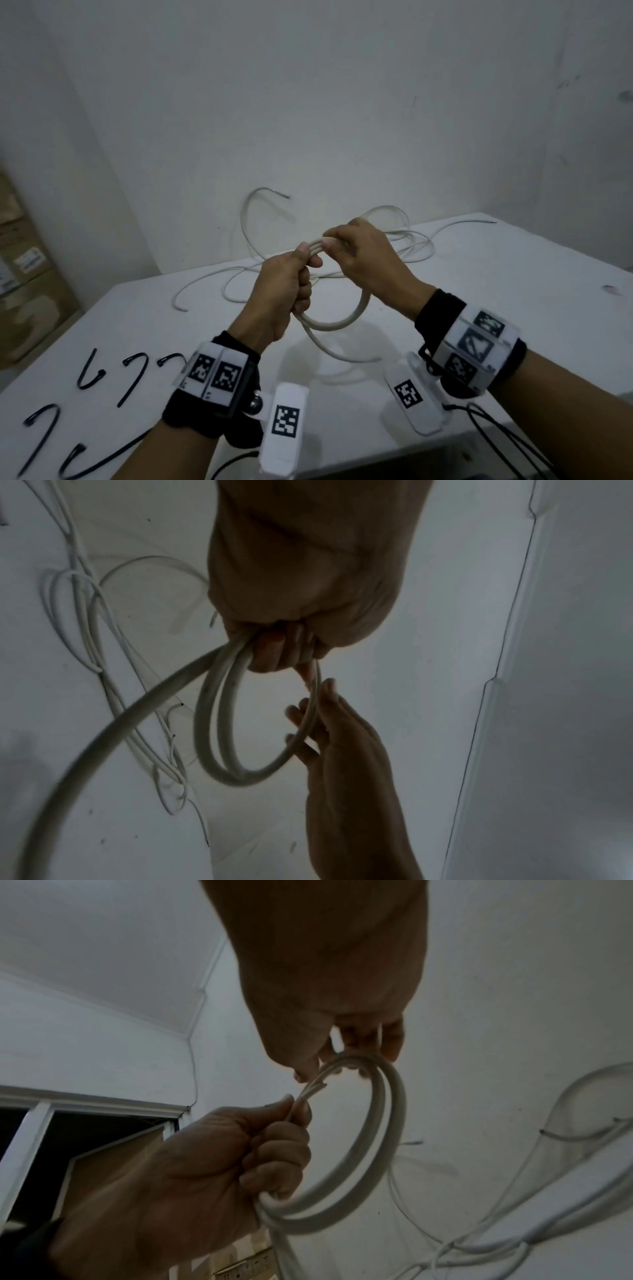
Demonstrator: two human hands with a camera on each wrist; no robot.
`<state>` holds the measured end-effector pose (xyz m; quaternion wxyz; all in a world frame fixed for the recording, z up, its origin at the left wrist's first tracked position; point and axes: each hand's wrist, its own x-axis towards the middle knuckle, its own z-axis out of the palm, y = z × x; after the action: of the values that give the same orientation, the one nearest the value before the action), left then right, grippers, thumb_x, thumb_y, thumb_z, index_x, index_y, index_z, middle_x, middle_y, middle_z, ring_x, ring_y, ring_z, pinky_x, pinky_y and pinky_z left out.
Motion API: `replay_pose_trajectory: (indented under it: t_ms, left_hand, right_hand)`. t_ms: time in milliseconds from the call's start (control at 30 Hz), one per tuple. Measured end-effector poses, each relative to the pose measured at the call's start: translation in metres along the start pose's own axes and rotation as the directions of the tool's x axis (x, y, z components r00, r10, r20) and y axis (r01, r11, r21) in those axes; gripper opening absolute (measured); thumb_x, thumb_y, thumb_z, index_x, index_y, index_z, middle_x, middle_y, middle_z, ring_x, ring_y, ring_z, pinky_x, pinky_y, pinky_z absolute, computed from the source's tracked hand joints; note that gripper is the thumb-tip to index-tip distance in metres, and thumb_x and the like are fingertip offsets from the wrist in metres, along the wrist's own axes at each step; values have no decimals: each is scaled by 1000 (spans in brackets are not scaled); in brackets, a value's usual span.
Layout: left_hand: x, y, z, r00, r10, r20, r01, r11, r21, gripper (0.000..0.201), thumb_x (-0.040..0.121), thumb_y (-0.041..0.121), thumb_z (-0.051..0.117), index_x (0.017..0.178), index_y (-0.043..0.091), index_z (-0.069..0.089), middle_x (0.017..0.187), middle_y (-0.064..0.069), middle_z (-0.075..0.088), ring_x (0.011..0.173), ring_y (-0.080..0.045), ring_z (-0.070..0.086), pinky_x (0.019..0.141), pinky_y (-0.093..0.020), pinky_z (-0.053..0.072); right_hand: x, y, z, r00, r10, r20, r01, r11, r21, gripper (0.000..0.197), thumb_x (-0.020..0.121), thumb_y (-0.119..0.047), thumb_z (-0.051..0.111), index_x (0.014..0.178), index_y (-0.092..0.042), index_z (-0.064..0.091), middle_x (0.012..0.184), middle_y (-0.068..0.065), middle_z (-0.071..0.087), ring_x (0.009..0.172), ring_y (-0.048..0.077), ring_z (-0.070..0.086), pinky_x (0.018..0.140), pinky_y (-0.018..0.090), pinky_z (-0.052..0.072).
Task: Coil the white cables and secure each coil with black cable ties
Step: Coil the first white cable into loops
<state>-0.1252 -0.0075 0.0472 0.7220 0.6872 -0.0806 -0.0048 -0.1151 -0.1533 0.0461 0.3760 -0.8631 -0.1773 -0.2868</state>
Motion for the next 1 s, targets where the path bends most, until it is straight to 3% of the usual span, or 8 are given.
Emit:
replay_pose_trajectory:
  t_ms: [67,133,233,333,433,533,900,1000]
  left_hand:
    - [0,-3,1,994,35,-101,-39,998,-42,32,101,30,42,82,8,55,45,8,27,37,-7,21,36,-19,20]
    - [3,-4,-2,983,49,-177,-68,992,-102,31,102,29,42,82,9,55,43,9,27,36,-6,22,36,-18,20]
    - [5,-2,-7,970,61,-234,-105,977,-184,33,103,30,39,82,10,54,41,11,27,34,-5,21,34,-18,20]
    - [4,-1,-10,971,53,-232,-116,956,-268,34,103,32,37,83,10,53,41,11,25,33,-4,20,33,-17,21]
    - [0,-4,-14,978,19,-209,-92,935,-342,34,103,33,37,82,10,52,42,11,22,33,-4,19,33,-16,20]
    - [-6,-11,-18,981,-14,-193,-61,925,-374,34,103,33,37,83,10,52,42,10,21,33,-4,19,32,-16,20]
    - [-21,-17,-16,959,-43,-282,-10,983,-184,33,103,29,39,84,8,56,43,10,27,35,-4,21,34,-17,18]
    - [-21,-20,-15,946,-78,-315,20,983,-181,33,103,29,40,84,8,57,43,10,28,35,-5,22,34,-17,17]
  right_hand:
    - [-17,-1,1,978,-66,-198,53,996,-67,27,91,-34,54,110,-16,62,94,0,57,85,10,50,76,26,42]
    - [-45,-7,5,954,-40,-296,56,997,47,12,89,-34,55,84,-23,56,71,-5,56,64,7,48,61,28,42]
    - [-88,-18,23,945,274,182,-312,919,241,24,92,-38,53,74,-22,51,59,4,62,48,13,52,49,33,45]
    - [-107,-20,40,768,510,387,-637,549,541,27,97,-36,44,95,-12,56,80,13,70,58,21,66,47,31,52]
    - [-98,-19,41,720,618,316,-556,239,796,27,101,-25,39,102,-5,56,90,17,70,70,26,71,55,33,57]
    - [-82,-19,41,699,650,297,-474,111,873,22,100,-15,42,102,-1,58,84,18,69,65,24,69,53,30,56]
    - [-70,-3,29,795,233,560,-606,331,723,31,97,-8,41,112,-19,66,71,2,58,59,13,51,46,23,38]
    - [-72,1,25,810,170,561,-586,266,766,30,95,-5,43,112,-16,65,75,5,60,61,16,53,45,24,43]
